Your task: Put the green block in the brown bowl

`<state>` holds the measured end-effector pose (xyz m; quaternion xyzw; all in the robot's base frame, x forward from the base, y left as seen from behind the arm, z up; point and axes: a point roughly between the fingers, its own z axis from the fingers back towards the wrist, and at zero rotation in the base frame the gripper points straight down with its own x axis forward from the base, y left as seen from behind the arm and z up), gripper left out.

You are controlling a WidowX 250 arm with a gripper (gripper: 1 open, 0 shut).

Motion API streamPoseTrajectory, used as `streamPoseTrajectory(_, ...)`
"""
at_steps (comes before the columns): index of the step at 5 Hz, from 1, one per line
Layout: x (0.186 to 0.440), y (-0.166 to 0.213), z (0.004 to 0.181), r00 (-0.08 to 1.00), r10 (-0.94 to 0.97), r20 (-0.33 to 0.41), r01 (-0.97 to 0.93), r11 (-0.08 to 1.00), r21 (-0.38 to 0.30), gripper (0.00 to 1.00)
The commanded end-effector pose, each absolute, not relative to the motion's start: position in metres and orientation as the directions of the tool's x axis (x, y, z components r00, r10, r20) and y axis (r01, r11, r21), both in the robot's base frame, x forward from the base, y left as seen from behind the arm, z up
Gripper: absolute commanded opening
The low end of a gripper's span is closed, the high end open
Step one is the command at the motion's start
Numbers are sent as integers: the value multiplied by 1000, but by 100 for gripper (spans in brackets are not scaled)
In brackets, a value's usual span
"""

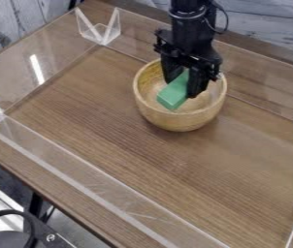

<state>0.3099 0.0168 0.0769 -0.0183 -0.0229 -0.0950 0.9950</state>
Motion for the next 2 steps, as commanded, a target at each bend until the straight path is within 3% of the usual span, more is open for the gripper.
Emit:
streamPoseTrajectory(1, 313, 19, 106, 975, -179, 129, 183, 983, -23, 0)
streamPoseTrajectory(2, 311, 18, 111, 974, -179, 138, 185, 982, -28, 0)
